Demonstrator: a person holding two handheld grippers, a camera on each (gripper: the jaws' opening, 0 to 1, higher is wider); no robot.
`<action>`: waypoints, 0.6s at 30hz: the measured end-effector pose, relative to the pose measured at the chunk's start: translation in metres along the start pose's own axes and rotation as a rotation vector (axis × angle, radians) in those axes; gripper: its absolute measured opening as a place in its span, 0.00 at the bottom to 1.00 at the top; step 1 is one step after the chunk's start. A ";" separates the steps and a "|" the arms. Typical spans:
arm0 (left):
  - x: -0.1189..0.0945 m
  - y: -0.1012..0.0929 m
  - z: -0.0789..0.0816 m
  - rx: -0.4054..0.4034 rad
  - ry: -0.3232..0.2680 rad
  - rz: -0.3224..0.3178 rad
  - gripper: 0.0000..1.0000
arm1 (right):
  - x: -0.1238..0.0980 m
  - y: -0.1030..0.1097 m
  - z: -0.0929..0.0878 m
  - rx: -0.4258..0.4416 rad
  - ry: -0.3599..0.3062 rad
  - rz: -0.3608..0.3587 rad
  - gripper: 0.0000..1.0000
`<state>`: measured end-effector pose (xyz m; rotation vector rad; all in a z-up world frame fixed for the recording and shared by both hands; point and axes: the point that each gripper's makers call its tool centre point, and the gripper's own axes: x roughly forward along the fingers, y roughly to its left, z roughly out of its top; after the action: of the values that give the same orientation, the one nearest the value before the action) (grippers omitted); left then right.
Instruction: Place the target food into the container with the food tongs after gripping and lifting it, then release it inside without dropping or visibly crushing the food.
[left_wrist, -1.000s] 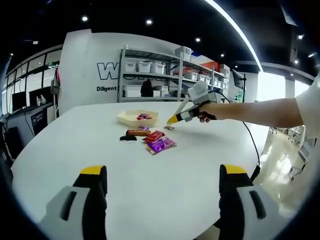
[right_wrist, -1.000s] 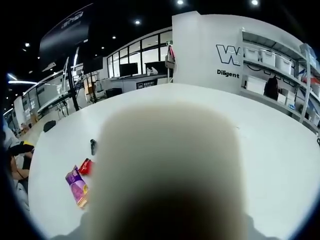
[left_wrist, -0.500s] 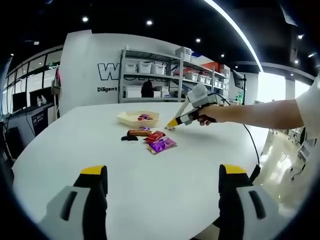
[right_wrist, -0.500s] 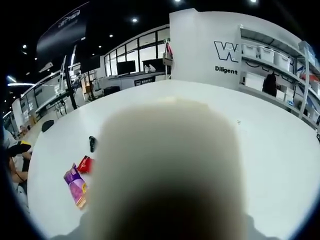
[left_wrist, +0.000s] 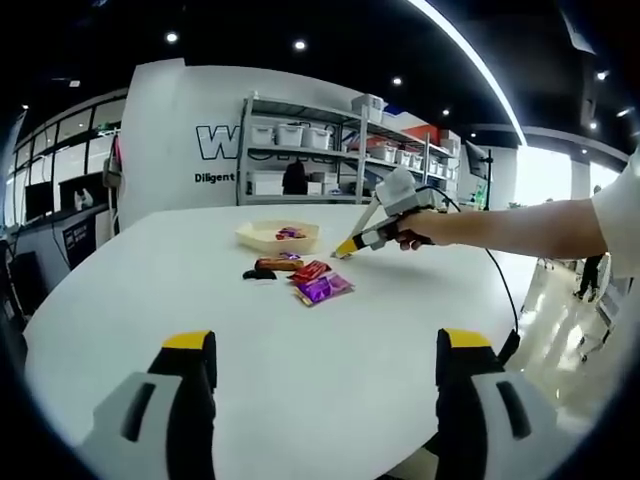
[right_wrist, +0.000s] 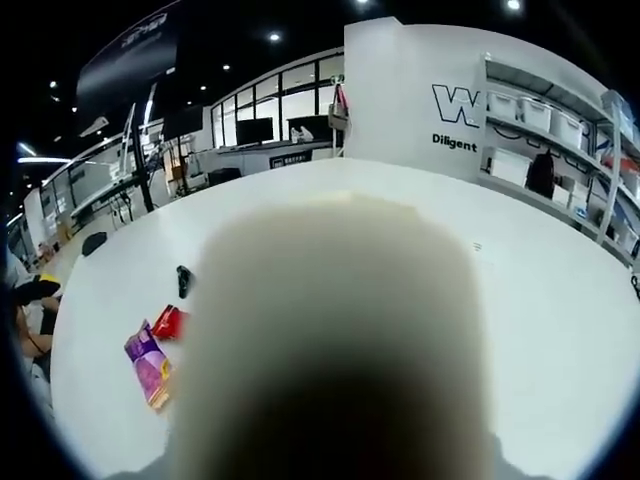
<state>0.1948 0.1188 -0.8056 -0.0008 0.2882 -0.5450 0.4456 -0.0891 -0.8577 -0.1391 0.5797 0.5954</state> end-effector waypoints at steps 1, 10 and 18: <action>0.000 0.000 0.000 -0.001 0.000 0.000 0.90 | -0.001 0.003 0.000 0.023 0.001 0.018 0.12; 0.000 0.000 -0.002 -0.003 0.000 -0.001 0.90 | -0.022 0.007 0.016 0.009 -0.034 0.010 0.12; 0.002 -0.002 -0.001 -0.005 -0.002 -0.009 0.92 | -0.038 0.018 0.043 -0.021 -0.058 0.014 0.12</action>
<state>0.1946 0.1159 -0.8071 -0.0072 0.2876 -0.5532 0.4302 -0.0803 -0.7999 -0.1374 0.5184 0.6179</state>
